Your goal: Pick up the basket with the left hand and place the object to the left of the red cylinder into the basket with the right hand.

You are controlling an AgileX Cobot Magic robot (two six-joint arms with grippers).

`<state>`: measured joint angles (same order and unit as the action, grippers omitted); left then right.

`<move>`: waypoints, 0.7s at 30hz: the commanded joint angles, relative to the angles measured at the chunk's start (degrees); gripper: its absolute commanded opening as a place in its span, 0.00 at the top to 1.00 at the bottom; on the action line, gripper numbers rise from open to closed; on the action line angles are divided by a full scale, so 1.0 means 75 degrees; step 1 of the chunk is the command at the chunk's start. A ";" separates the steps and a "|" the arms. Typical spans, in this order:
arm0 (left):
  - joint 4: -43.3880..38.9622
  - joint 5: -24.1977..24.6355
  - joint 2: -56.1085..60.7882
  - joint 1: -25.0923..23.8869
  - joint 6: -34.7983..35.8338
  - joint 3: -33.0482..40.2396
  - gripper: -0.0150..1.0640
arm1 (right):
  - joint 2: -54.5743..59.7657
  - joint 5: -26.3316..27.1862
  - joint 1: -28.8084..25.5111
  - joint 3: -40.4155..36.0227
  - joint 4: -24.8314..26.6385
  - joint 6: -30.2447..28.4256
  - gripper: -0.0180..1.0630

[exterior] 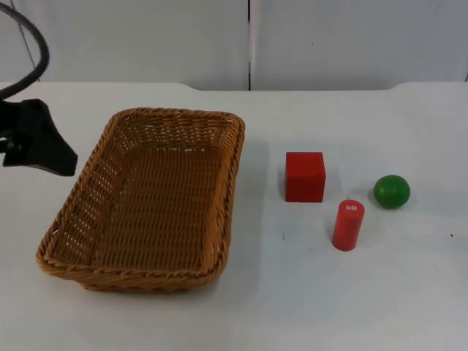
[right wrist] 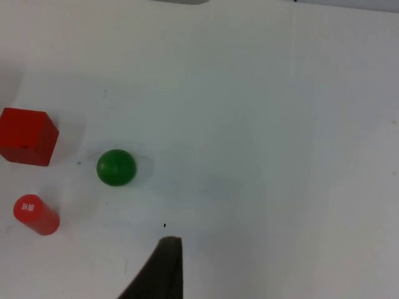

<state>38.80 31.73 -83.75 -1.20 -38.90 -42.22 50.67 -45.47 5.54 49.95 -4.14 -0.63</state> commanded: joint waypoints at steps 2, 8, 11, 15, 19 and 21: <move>0.0167 -0.0066 -0.0458 0.0085 -0.0114 -0.0319 0.01 | -0.0001 0.0088 -0.0032 0.0053 -0.0002 -0.0063 0.01; -0.0143 0.0337 -0.1535 0.0085 -0.0114 -0.1328 0.01 | -0.0001 0.0070 -0.0032 0.0053 0.0230 -0.0063 0.01; -0.0257 0.0483 -0.1924 0.0085 -0.0055 -0.1727 0.01 | -0.0001 0.0039 -0.0032 0.0053 0.0230 -0.0063 0.01; -0.0342 0.0573 -0.2445 0.0068 0.0050 -0.2181 0.01 | -0.0001 0.0039 -0.0032 0.0053 0.0230 -0.0063 0.01; -0.0359 0.0760 -0.3167 0.0083 0.0025 -0.2768 0.01 | -0.0001 0.0039 -0.0032 0.0053 0.0230 -0.0063 0.01; -0.0394 0.0810 -0.3316 0.0083 0.0025 -0.2925 0.01 | -0.0001 0.0025 -0.0032 0.0053 0.0230 -0.0063 0.01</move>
<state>36.00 37.30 -108.37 -0.92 -39.00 -63.60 50.67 -45.33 5.54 49.95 -2.59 -0.63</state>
